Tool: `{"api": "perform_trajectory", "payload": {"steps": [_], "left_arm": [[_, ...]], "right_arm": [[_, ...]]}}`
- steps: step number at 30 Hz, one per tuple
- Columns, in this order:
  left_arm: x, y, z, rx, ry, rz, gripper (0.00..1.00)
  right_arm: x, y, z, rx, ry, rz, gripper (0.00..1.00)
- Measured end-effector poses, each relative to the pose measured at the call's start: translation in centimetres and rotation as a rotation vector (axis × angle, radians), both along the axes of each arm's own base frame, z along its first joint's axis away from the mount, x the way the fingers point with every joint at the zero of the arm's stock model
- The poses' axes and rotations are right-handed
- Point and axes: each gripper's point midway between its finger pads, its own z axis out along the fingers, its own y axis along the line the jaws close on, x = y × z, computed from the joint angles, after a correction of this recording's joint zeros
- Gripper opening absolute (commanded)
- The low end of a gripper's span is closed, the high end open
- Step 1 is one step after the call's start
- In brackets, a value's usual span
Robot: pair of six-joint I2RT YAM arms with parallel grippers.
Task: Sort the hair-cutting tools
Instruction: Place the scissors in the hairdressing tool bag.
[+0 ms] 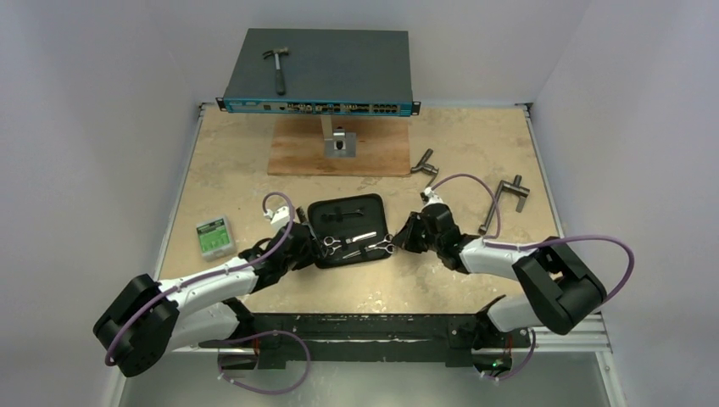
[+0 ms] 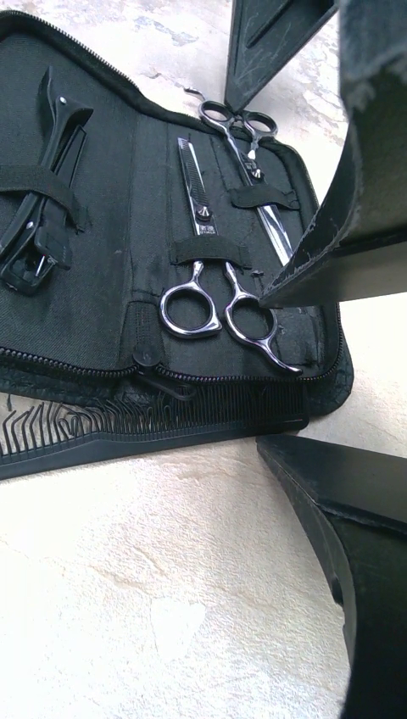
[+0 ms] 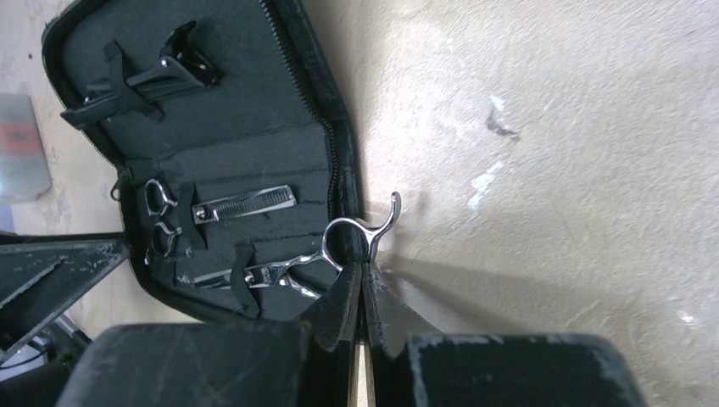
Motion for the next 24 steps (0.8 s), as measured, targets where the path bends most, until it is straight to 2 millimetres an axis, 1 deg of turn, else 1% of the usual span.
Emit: {"api": "perform_trajectory", "payload": {"steps": [4,9,11,14,17,21,22,24], "left_arm": [[0.0,0.0,0.0,0.001,0.0,-0.001,0.56],[0.2,0.4,-0.1,0.033,-0.016,-0.003,0.56],[0.3,0.4,-0.1,0.041,-0.019,-0.012,0.56],[0.5,0.2,-0.1,0.046,-0.025,-0.024,0.56],[0.7,0.0,-0.1,0.053,-0.032,-0.039,0.56],[1.1,-0.3,-0.1,0.06,-0.038,-0.049,0.55],[1.2,-0.4,-0.1,0.064,-0.04,-0.053,0.55],[1.4,-0.5,-0.1,0.065,-0.04,-0.054,0.55]], "right_arm": [[-0.9,1.1,0.0,0.004,-0.011,0.036,0.0],[-2.6,2.6,0.0,0.008,-0.018,0.101,0.0],[-3.6,3.1,-0.2,0.012,-0.011,0.133,0.0],[-4.5,3.3,-0.2,0.015,-0.004,0.162,0.0],[-4.8,3.2,0.0,0.017,-0.003,0.171,0.0],[-5.0,3.1,-0.3,0.011,0.0,0.176,0.0],[-5.1,3.0,-0.4,0.008,0.004,0.176,0.02],[-5.2,2.9,-0.5,0.005,0.007,0.175,0.1]]}}
